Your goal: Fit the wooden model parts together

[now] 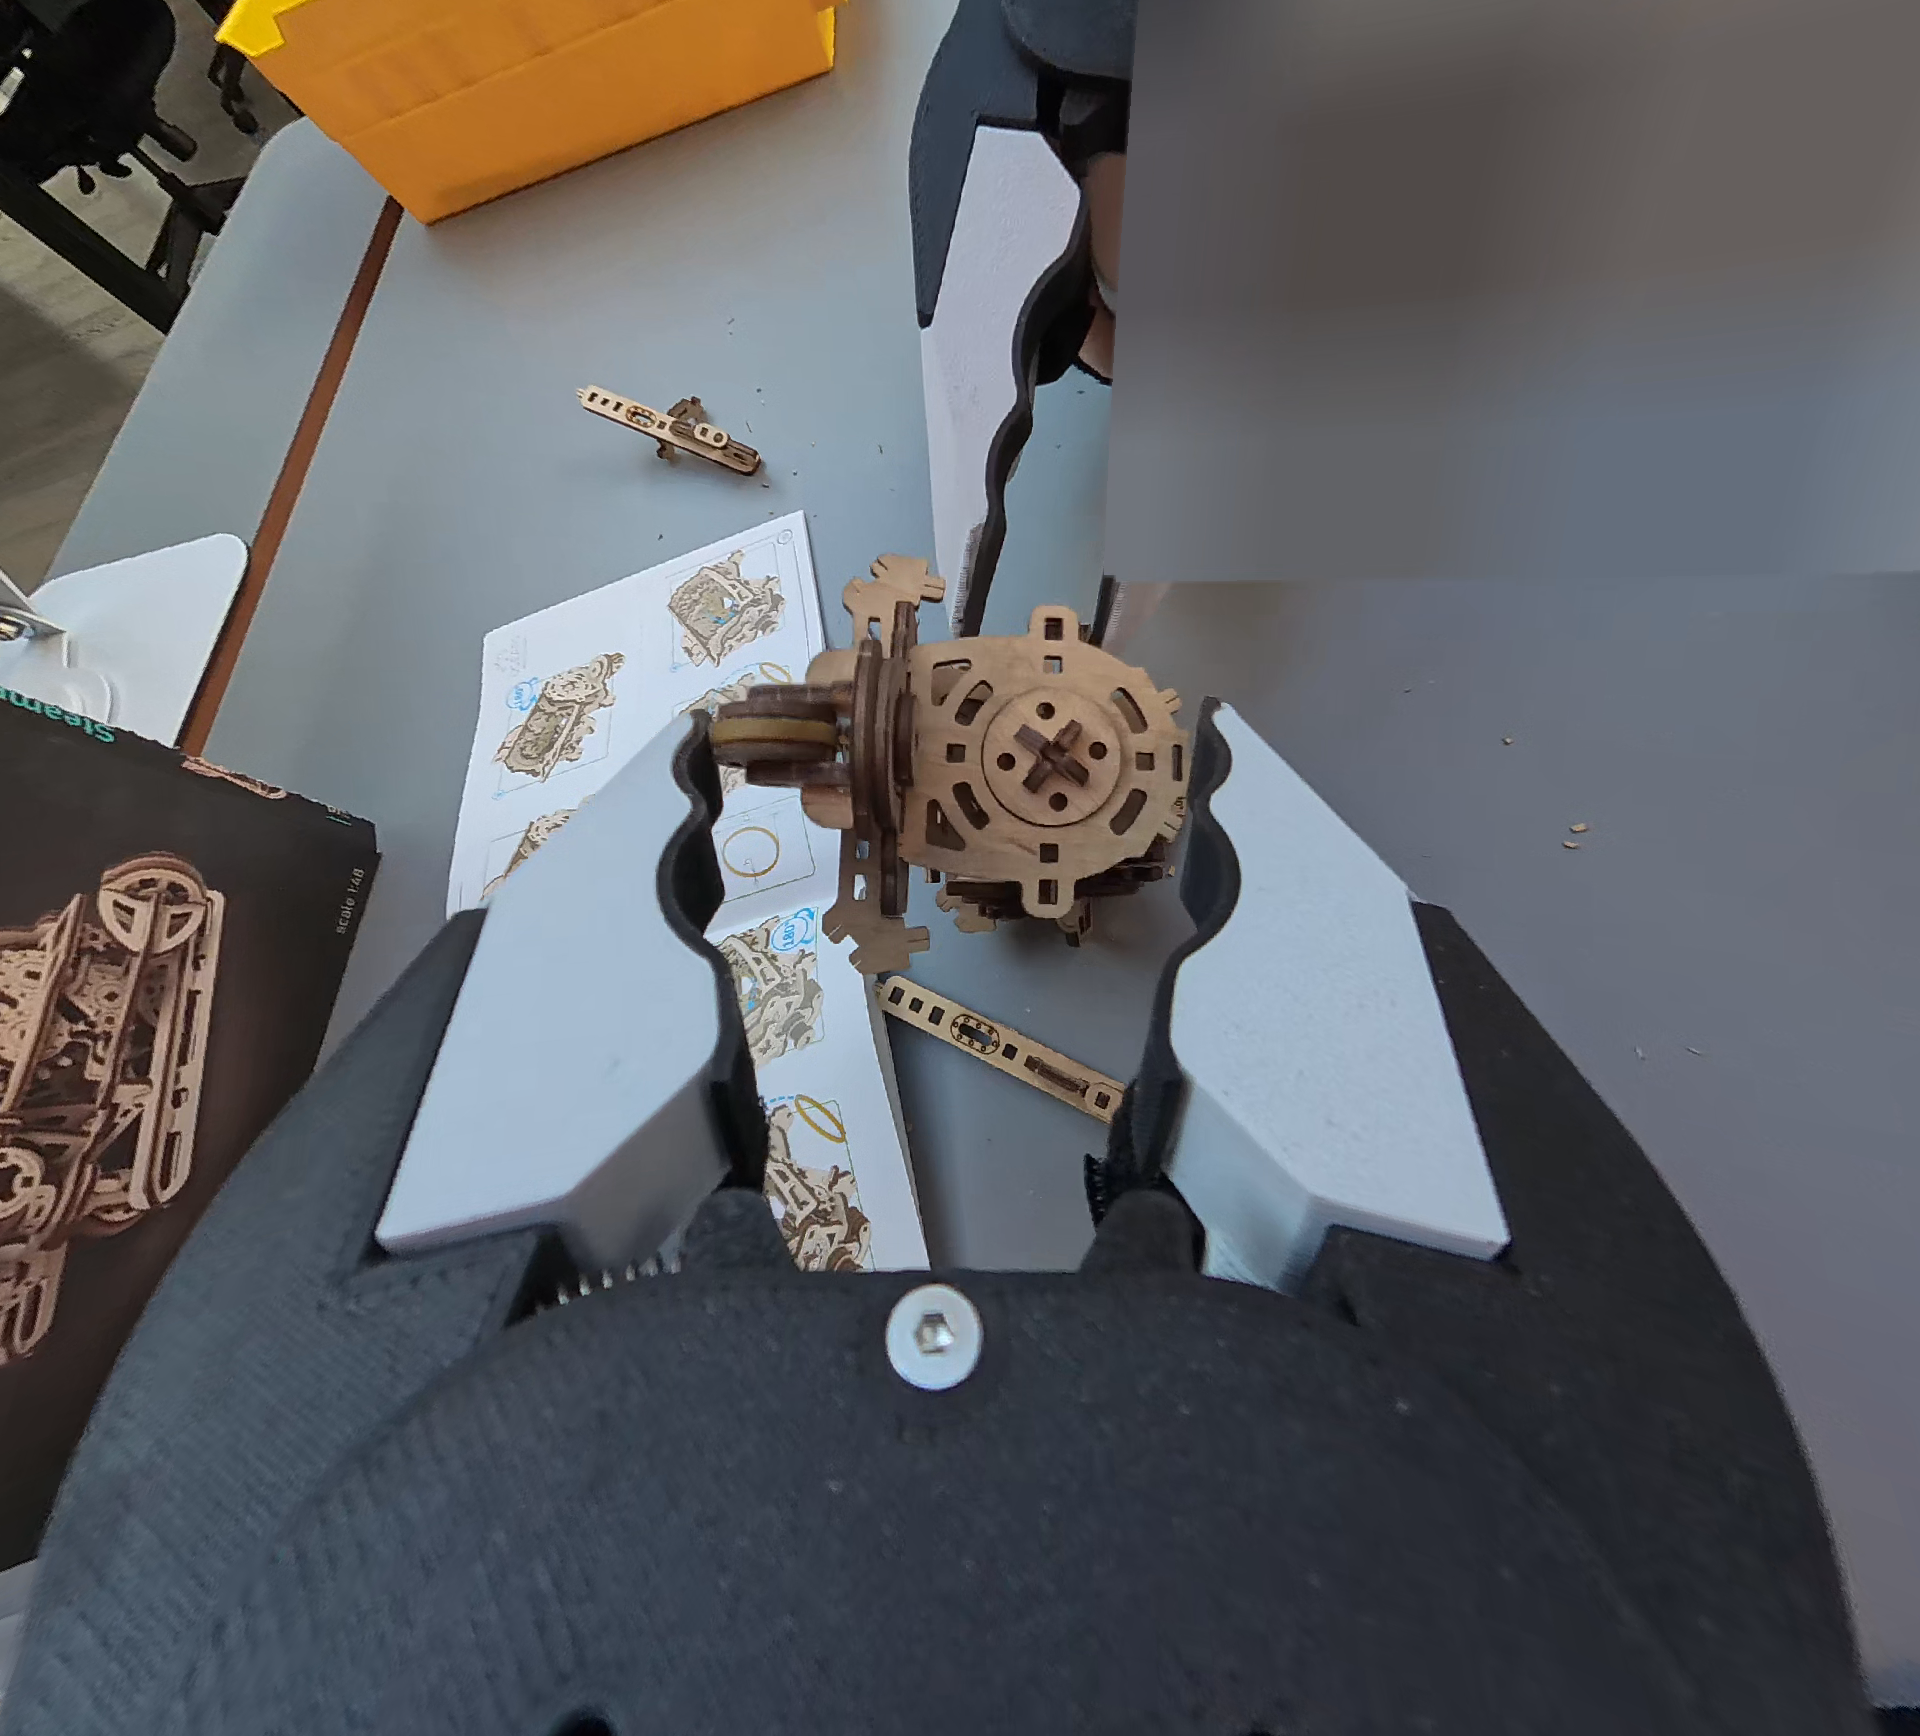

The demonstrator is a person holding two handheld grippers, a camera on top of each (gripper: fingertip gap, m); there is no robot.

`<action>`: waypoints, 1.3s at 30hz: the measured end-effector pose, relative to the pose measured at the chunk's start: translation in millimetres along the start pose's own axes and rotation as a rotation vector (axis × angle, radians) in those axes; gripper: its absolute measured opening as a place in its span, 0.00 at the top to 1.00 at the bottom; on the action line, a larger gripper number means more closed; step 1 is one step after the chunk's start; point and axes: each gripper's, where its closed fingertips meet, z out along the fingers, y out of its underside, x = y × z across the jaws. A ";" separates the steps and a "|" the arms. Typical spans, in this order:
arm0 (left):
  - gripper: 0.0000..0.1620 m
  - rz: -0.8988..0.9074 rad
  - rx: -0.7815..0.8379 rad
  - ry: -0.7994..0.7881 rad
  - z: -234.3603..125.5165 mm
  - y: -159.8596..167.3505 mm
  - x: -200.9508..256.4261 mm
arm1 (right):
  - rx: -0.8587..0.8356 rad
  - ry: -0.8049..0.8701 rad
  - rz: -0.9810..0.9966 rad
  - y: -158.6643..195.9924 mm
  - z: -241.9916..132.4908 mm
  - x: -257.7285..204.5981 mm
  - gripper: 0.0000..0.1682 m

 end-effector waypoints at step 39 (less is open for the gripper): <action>0.45 -0.008 0.029 0.000 4.6 -3.0 -0.1 | -0.028 -0.126 0.110 -42.5 14.9 23.6 0.89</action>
